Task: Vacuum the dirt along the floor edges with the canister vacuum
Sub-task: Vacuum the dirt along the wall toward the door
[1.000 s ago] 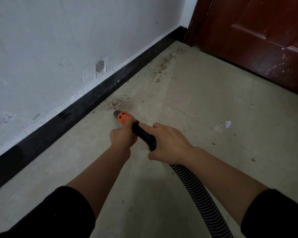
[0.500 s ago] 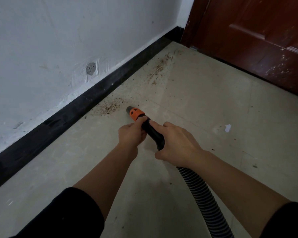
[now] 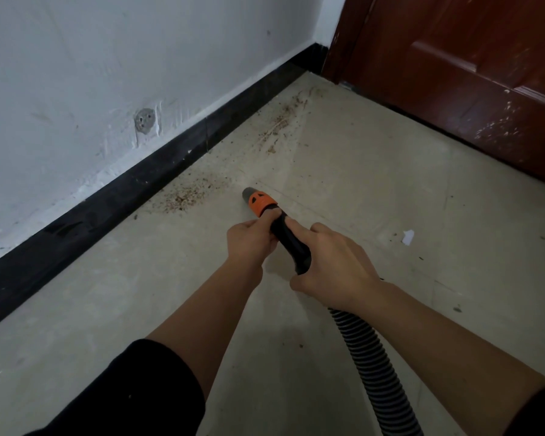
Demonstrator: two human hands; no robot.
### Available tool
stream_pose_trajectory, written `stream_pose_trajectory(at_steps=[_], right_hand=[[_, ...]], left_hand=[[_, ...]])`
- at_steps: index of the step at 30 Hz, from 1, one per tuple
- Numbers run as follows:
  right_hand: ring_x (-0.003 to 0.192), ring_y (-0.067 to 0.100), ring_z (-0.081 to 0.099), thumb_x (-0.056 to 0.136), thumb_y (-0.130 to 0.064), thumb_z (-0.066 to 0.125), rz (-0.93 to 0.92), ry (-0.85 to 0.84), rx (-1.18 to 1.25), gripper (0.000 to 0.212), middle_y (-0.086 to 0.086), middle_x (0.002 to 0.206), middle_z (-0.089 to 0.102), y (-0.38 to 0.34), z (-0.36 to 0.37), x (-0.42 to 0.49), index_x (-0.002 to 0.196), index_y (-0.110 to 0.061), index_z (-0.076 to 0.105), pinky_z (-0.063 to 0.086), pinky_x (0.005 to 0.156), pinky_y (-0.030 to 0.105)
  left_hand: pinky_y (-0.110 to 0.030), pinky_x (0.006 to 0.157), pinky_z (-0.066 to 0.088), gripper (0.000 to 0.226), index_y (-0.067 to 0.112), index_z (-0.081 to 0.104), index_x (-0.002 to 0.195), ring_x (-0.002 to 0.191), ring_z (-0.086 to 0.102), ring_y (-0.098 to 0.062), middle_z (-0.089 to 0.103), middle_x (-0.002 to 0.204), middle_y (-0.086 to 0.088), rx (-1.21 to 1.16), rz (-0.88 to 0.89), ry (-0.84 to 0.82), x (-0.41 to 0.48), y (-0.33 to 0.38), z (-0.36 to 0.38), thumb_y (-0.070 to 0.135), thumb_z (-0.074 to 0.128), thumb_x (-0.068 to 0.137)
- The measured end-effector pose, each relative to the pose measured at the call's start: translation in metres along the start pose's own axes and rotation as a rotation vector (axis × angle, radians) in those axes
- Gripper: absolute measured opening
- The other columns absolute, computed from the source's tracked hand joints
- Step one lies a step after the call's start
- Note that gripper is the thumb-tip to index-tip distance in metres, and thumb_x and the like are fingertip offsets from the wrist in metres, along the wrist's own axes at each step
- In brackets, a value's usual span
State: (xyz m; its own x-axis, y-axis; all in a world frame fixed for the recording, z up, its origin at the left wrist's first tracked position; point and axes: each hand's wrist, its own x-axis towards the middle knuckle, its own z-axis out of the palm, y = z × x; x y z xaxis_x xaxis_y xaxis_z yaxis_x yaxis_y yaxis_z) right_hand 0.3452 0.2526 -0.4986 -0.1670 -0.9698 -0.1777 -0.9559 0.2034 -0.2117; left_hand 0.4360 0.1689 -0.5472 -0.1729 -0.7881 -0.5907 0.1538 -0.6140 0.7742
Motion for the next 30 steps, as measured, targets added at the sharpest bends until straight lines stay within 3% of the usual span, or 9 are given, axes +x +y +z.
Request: stream_pose_trajectory(at_steps=[4,11,24,30], right_hand=[[0.075,0.017,0.052,0.073,-0.032,0.071,-0.020,-0.002,0.001,0.096,-0.003,0.091,0.045,-0.004,-0.001,0.008,0.150,-0.040,0.015,0.042,0.058,0.028],[0.076,0.017,0.053,0.072,-0.032,0.072,-0.059,-0.021,0.033,0.098,-0.004,0.091,0.044,-0.019,0.002,0.016,0.151,-0.038,0.016,0.043,0.060,0.028],[0.077,0.015,0.050,0.073,-0.033,0.072,-0.143,-0.055,0.027,0.097,-0.005,0.093,0.043,-0.043,0.005,0.011,0.152,-0.039,0.016,0.036,0.059,0.024],[0.078,0.015,0.050,0.074,-0.034,0.071,-0.183,-0.060,0.012,0.096,-0.006,0.092,0.042,-0.054,0.006,0.009,0.152,-0.037,0.016,0.042,0.065,0.027]], left_hand=[[-0.023,0.061,0.052,0.021,0.003,0.063,0.083,0.060,0.055,-0.015,0.057,0.078,-0.015,-0.013,0.014,0.024,0.004,0.005,-0.003,0.020,0.074,0.084],[-0.020,0.056,0.050,0.021,0.004,0.063,0.077,0.060,0.053,-0.016,0.057,0.075,-0.013,-0.032,0.029,0.062,0.005,0.011,-0.023,0.020,0.074,0.084],[-0.021,0.056,0.048,0.020,0.003,0.062,0.086,0.062,0.052,-0.017,0.056,0.083,-0.016,-0.034,0.026,0.100,-0.008,0.018,-0.056,0.021,0.073,0.085],[-0.020,0.055,0.049,0.020,0.004,0.062,0.084,0.064,0.053,-0.016,0.057,0.085,-0.016,-0.052,0.017,0.117,-0.014,0.018,-0.070,0.021,0.072,0.085]])
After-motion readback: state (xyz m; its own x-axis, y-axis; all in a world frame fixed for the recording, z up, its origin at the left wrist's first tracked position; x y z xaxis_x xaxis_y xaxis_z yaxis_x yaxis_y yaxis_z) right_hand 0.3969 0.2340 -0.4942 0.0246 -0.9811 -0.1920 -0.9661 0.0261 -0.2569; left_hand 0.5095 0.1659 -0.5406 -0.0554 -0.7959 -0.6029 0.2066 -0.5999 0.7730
